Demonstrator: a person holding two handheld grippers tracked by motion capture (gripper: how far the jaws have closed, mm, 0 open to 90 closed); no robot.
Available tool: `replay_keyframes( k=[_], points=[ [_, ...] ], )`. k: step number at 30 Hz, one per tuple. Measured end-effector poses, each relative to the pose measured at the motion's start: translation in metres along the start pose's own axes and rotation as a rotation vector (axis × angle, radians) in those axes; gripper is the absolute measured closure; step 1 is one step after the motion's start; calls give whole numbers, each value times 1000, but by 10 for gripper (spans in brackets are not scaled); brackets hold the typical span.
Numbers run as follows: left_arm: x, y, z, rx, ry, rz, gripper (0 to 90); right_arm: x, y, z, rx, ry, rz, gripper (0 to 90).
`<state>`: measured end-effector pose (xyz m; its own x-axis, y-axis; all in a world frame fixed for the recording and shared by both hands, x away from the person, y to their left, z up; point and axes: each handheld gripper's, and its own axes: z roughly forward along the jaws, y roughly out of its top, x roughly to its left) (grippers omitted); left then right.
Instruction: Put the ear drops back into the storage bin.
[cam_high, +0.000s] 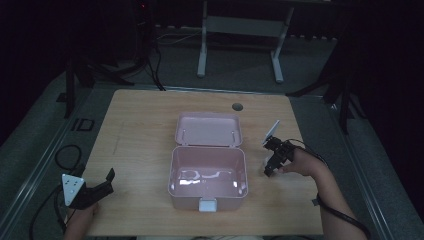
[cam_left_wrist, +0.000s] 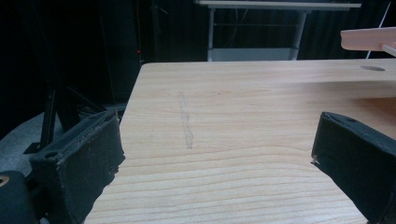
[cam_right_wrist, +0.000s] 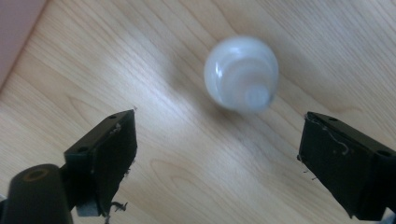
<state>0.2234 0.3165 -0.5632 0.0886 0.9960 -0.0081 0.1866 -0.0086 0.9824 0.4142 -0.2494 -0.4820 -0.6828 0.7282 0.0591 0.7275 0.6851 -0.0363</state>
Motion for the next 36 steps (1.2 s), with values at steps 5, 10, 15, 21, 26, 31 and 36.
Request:
replay_keyframes(
  k=[5,10,15,21,26,31,36],
  points=[
    [0,0,0,0,-1,-1,20,-1,12,7,21,13,-3,178],
    [0,0,0,0,-2,0,20,-3,21,11,38,7,4,263],
    [0,0,0,0,-2,1,20,-6,27,15,57,19,3,369],
    [0,0,0,0,-2,1,20,-7,32,19,72,-8,-6,557],
    [0,0,0,3,-2,-2,20,-5,32,20,76,-25,-40,593],
    [0,0,0,3,-1,-2,20,-3,28,14,46,-54,-90,595],
    [0,0,0,2,0,-1,20,4,21,12,85,-60,-193,595]
  ],
)
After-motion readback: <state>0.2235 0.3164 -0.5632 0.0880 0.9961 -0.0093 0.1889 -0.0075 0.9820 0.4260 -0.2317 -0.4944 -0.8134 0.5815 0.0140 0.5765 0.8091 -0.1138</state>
